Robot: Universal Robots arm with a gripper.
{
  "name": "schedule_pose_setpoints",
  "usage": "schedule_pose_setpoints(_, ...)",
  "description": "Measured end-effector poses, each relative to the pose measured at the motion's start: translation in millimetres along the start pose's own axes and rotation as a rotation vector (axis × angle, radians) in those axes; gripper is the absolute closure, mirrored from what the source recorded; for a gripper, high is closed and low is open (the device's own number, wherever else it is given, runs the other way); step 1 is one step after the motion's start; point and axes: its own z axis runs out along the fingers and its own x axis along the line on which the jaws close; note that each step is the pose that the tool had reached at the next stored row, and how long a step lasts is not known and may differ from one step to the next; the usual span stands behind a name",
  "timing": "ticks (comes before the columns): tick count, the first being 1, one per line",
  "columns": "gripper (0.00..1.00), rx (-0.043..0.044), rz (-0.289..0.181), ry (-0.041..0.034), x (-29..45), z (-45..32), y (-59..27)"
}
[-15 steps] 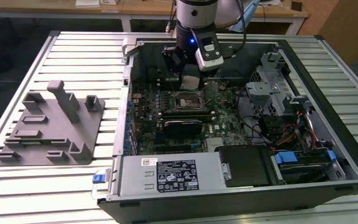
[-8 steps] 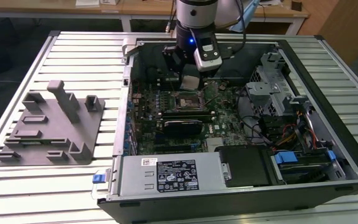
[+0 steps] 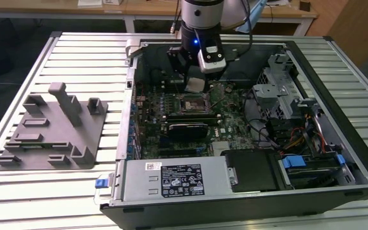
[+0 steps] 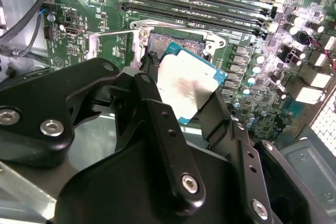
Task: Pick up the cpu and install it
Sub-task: 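Place the cpu into insertion slot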
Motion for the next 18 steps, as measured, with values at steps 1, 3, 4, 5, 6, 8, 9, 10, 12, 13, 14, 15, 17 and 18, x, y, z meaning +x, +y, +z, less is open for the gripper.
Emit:
schedule_pose_setpoints(1,0.45,0.0002,0.007,-0.0002,0.0,0.0,0.0)
schedule_pose_setpoints(3,0.45,0.0007,0.021,-0.0007,0.0,0.0,0.0)
schedule_pose_setpoints(4,0.45,0.0009,0.028,-0.0009,0.0,0.0,0.0)
schedule_pose_setpoints(5,0.45,0.0012,0.036,-0.0011,0.0,0.0,0.0)
schedule_pose_setpoints(6,0.45,0.0015,0.043,-0.0014,0.0,0.0,0.0)
schedule_pose_setpoints(8,0.45,0.0020,0.059,-0.0019,0.0,0.1,0.0)
schedule_pose_setpoints(9,0.45,0.0024,0.068,-0.0022,0.0,0.1,0.0)
schedule_pose_setpoints(10,0.45,0.0028,0.077,-0.0025,0.0,0.1,0.0)
schedule_pose_setpoints(12,0.45,0.0035,0.101,-0.0033,0.0,0.2,0.0)
schedule_pose_setpoints(13,0.45,0.0040,0.115,-0.0037,0.0,0.3,0.0)
schedule_pose_setpoints(14,0.45,0.0046,0.130,-0.0042,0.0,0.4,0.0)
schedule_pose_setpoints(15,0.45,0.0053,0.147,-0.0047,0.0,0.5,0.0)
schedule_pose_setpoints(17,0.45,0.0063,0.179,-0.0058,0.0,0.9,0.0)
schedule_pose_setpoints(18,0.45,0.0069,0.196,-0.0064,0.0,1.0,0.0)
